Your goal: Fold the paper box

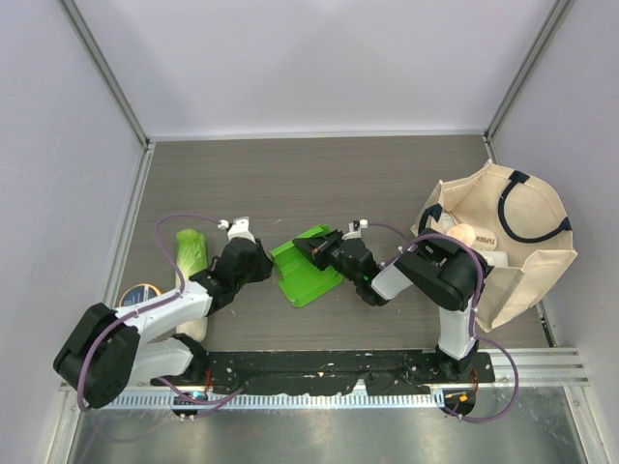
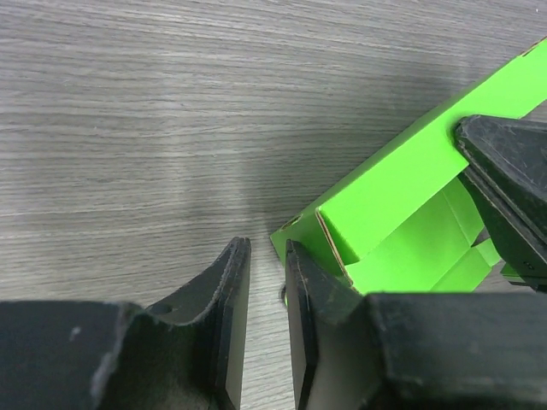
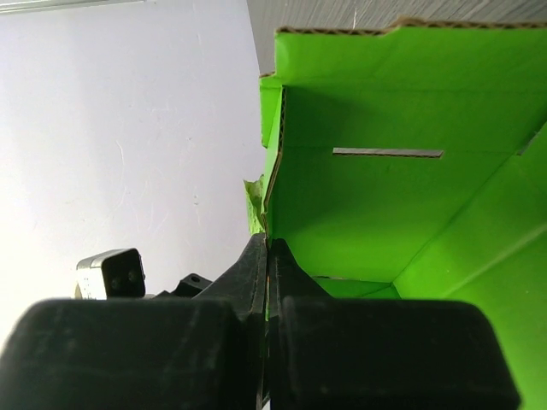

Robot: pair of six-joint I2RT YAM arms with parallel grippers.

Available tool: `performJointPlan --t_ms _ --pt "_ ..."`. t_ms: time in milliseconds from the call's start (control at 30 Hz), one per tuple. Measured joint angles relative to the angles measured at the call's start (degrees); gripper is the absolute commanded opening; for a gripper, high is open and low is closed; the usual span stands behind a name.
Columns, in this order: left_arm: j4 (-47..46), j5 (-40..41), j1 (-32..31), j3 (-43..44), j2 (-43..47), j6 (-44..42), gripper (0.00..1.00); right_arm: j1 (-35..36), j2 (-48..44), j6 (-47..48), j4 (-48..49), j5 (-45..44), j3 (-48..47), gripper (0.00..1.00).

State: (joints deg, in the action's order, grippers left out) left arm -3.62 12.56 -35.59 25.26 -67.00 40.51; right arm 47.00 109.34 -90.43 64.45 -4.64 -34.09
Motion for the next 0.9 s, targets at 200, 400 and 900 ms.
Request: performJointPlan --t_ms 200,400,900 --pt "-5.6 -1.6 -0.2 -3.9 0.4 -2.0 0.44 -0.2 0.5 -0.3 0.7 -0.4 0.2 0.0" --pt "-9.8 -2.4 -0.9 -8.9 5.4 -3.7 0.43 -0.1 0.5 -0.3 1.0 -0.3 0.2 0.0" --pt "-16.0 -1.7 -1.5 -10.8 7.3 -7.2 0.45 0.0 0.2 -1.5 -0.7 -0.4 0.0 0.0"
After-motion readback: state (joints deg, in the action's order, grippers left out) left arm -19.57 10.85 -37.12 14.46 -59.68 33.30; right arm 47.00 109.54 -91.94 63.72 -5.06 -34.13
